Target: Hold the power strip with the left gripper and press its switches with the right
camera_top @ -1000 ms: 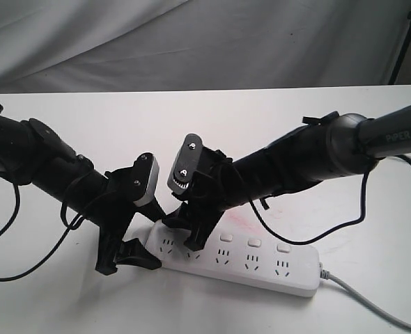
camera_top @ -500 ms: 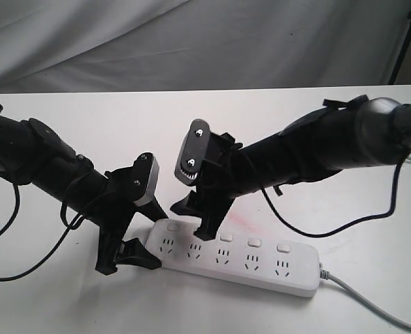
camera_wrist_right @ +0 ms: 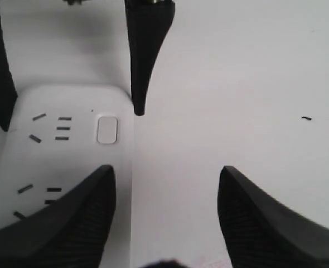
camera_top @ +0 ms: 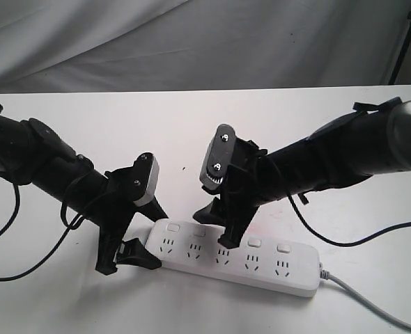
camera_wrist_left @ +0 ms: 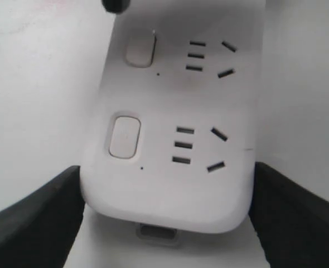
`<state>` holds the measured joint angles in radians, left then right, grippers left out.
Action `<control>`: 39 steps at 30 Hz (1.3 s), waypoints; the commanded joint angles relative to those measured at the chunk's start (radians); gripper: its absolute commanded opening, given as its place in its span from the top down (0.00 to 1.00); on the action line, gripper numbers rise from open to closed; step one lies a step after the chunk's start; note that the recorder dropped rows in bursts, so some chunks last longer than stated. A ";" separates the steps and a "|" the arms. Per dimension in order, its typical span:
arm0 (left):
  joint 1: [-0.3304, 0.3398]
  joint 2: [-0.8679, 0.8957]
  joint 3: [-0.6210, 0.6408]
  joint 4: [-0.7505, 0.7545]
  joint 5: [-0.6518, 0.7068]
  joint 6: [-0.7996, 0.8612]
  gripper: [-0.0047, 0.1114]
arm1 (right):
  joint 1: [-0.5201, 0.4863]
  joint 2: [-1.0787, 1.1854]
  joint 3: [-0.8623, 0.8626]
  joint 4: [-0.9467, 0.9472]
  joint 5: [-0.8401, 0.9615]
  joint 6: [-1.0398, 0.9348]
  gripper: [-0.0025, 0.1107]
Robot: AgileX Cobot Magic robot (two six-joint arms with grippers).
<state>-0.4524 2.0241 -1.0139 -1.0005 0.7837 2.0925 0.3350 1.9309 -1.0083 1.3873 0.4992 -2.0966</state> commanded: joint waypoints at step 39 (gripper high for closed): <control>-0.006 0.001 -0.003 -0.012 0.001 0.001 0.34 | 0.015 0.124 0.006 -0.027 -0.002 -0.030 0.53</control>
<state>-0.4524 2.0241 -1.0139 -1.0005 0.7837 2.0925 0.3447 2.0199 -1.0109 1.4169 0.5322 -2.1182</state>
